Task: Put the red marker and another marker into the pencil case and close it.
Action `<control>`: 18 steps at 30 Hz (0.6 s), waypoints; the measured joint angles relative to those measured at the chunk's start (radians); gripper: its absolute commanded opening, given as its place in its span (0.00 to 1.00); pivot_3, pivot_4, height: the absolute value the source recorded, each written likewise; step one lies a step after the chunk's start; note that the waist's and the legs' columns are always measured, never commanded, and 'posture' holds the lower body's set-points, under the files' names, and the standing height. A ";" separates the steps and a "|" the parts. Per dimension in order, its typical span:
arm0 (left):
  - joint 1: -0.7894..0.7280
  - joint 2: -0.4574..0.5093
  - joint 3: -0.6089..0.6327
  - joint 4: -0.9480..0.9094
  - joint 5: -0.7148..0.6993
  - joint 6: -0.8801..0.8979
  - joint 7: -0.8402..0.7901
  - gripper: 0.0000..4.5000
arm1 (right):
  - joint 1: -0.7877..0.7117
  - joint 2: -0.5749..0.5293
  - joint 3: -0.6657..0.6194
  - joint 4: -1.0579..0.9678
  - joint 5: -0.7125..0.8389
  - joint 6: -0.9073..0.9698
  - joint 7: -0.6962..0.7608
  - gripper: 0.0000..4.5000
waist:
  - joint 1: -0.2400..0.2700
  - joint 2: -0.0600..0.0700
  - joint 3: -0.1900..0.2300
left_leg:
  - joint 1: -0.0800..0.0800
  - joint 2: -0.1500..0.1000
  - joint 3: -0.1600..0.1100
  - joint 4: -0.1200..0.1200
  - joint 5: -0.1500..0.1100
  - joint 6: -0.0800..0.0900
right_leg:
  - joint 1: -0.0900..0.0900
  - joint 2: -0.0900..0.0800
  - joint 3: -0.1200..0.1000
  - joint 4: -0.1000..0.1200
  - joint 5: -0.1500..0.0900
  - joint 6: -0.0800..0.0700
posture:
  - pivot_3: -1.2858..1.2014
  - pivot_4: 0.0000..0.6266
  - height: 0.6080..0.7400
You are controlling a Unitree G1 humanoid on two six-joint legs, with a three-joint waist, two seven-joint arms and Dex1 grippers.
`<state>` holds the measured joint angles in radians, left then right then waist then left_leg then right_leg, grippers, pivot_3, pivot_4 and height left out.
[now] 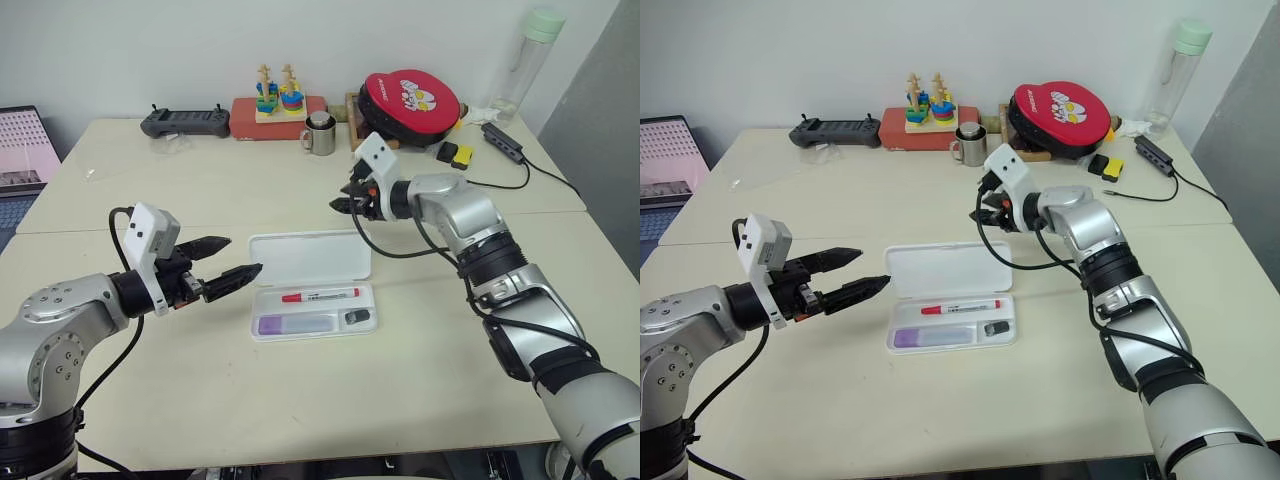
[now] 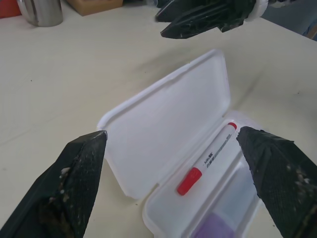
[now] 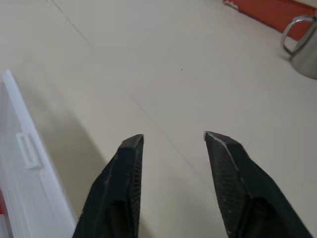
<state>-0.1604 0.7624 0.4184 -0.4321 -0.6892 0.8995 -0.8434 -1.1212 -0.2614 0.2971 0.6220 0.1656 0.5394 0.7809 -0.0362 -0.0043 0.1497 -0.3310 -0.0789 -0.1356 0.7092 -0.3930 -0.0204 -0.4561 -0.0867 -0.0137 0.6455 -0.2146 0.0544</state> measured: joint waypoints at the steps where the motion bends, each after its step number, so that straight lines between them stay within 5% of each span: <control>1: 0.001 0.001 0.006 0.000 -0.003 -0.006 0.000 1.00 | 0.000 0.001 0.000 0.003 -0.007 -0.003 0.006 0.20 | -0.001 0.000 0.000 | 0.000 0.000 0.000 0.000 0.000 0.000 | 0.000 0.000 0.000 0.000 0.000 0.000 | 0.52 0.24 1.00; 5: 0.014 0.010 0.013 -0.001 -0.020 -0.014 -0.005 1.00 | 0.003 0.002 0.004 -0.001 -0.031 -0.006 0.051 0.01 | -0.008 0.000 0.000 | 0.000 0.000 0.000 0.000 0.000 0.000 | 0.000 0.000 0.000 0.000 0.000 0.000 | 0.52 0.24 1.00; 18: 0.049 0.050 0.011 -0.012 -0.062 -0.017 -0.041 1.00 | 0.190 -0.108 0.131 -0.415 -0.022 0.086 0.340 0.01 | -0.015 0.000 0.000 | 0.001 0.001 0.000 -0.002 0.000 0.000 | 0.000 0.000 0.000 0.000 0.000 0.000 | 0.52 0.24 1.00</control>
<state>-0.1117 0.8127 0.4294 -0.4438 -0.7516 0.8823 -0.8845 -0.9314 -0.3698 0.4285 0.2065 0.1439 0.6258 1.1207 -0.0511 -0.0038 0.1499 -0.3302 -0.0783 -0.1356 0.7076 -0.3931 -0.0206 -0.4559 -0.0864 -0.0134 0.6454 -0.2147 0.0543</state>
